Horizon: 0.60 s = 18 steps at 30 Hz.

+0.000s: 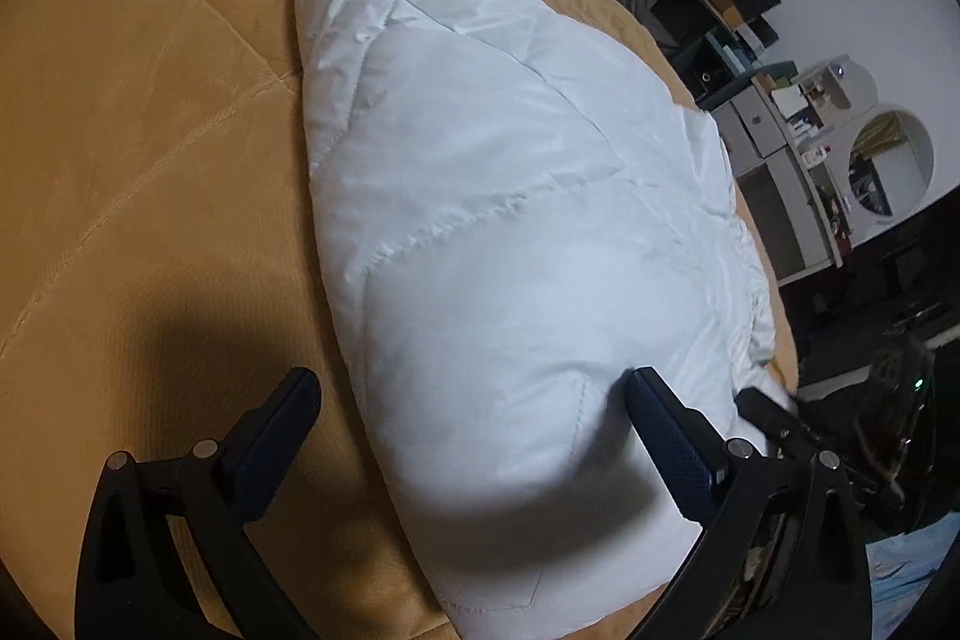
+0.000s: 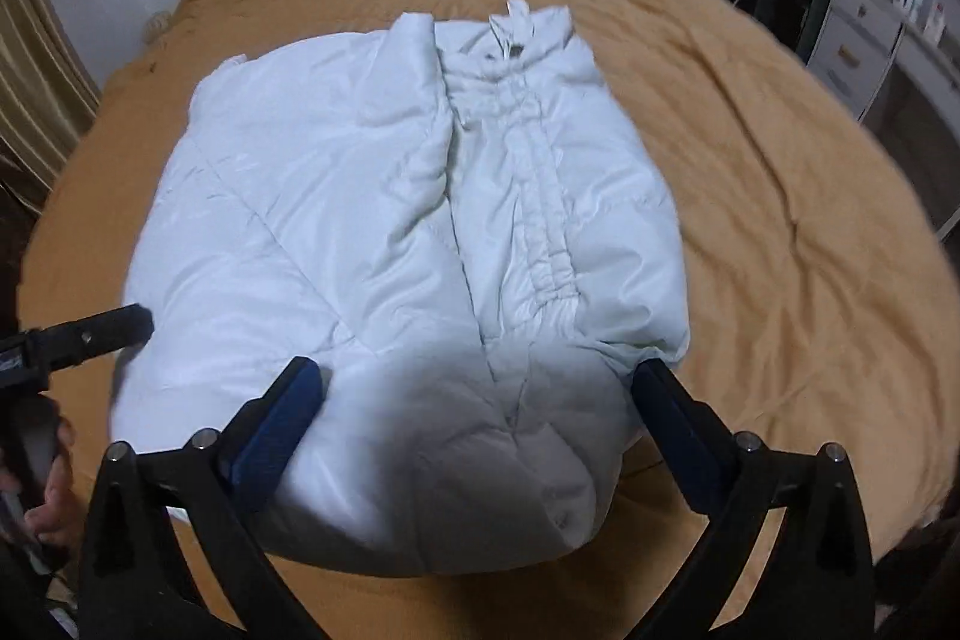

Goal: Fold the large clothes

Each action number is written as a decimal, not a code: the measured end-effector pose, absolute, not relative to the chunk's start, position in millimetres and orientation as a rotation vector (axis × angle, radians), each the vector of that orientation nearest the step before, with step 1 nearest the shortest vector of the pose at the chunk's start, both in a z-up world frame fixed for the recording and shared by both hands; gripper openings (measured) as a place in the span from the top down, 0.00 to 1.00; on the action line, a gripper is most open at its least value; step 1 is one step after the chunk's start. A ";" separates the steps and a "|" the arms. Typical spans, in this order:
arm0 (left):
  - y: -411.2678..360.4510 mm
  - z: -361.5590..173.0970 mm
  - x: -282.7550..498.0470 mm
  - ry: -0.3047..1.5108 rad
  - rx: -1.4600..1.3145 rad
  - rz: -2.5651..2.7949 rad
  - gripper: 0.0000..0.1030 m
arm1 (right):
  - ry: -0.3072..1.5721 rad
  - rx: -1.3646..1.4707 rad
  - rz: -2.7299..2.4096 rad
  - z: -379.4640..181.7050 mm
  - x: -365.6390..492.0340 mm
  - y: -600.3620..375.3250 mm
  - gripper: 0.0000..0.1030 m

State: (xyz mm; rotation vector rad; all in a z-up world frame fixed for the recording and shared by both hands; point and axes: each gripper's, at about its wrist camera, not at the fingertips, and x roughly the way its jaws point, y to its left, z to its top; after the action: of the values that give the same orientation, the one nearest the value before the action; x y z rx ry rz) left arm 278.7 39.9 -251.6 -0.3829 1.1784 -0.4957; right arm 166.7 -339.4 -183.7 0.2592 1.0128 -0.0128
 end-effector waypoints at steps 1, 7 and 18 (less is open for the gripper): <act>46.7 -251.5 285.2 1.168 -0.435 -0.503 0.01 | 1.018 0.326 0.018 -188.6 166.6 -350.3 0.00; 45.3 -271.6 341.3 1.181 -0.524 -0.630 0.00 | 1.069 0.610 0.155 -216.1 176.4 -394.1 0.00; 66.8 -323.3 372.0 1.146 -0.731 -0.724 0.00 | 1.105 0.982 0.438 -289.5 223.8 -411.9 0.00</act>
State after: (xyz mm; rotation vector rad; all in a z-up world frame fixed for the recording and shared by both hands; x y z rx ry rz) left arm 372.0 66.8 -323.3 -0.7305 1.1458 -0.7238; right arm 223.8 -411.9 -289.5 0.9823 1.1049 0.4375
